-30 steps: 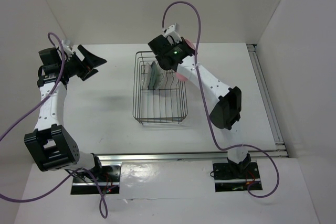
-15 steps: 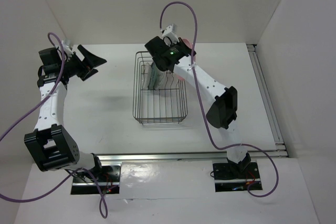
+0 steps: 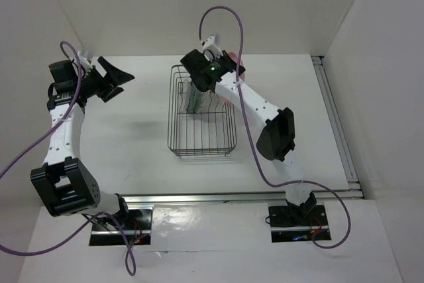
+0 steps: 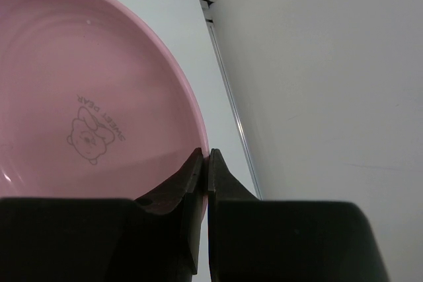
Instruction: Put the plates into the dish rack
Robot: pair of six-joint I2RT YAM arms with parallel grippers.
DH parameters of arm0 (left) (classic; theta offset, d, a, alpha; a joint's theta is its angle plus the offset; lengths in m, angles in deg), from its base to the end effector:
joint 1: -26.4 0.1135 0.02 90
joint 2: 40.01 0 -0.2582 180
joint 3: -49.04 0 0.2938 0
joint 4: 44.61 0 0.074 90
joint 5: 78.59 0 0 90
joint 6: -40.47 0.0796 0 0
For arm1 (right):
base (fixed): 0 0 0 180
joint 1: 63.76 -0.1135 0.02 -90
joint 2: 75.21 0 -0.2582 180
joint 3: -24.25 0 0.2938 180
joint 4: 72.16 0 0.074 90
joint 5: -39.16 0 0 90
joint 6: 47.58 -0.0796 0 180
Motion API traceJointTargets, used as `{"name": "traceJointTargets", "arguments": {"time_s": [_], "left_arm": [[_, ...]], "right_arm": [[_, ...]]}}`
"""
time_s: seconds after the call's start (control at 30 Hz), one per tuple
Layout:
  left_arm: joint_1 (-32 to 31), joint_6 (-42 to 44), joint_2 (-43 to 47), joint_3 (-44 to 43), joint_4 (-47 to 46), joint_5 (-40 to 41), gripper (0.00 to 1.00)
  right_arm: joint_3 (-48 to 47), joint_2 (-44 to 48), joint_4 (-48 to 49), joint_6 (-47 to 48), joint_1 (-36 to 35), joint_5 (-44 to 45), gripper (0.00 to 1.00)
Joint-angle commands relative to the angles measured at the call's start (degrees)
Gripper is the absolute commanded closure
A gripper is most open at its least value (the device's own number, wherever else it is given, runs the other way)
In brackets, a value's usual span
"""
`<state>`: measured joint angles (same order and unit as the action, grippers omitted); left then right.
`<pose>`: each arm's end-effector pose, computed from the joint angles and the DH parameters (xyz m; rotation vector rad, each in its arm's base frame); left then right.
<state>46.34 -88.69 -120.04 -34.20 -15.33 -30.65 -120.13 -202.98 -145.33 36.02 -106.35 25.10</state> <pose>0.3831 0.0823 0.3258 -0.5604 1.9469 -0.9520 0.4286 0.2891 0.3237 -0.1638 1.9098 -1.0929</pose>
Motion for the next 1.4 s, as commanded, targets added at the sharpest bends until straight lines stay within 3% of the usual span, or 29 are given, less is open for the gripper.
{"name": "traceJointTargets", "arguments": {"time_s": [0.0, 0.6, 0.9, 1.37], "left_arm": [[-0.17, 0.31, 1.81, -0.43, -1.76, -1.26, 0.0], [-0.17, 0.31, 1.81, -0.43, -1.76, -1.79, 0.0], [-0.17, 0.31, 1.81, -0.43, -2.29, -2.84, 0.0], [-0.17, 0.31, 1.81, -0.43, -2.29, -2.85, 0.0]], "right_arm": [[-3.02, -0.64, -1.19, -1.17, 0.05, 3.07, 1.0], [-4.07, -2.75, -1.19, -0.64, -1.53, 5.8, 1.0], [-4.07, -3.28, -1.19, -0.64, -2.68, 6.94, 0.88], [-4.07, -3.81, -1.19, -0.73, -3.73, 5.27, 0.84]]}}
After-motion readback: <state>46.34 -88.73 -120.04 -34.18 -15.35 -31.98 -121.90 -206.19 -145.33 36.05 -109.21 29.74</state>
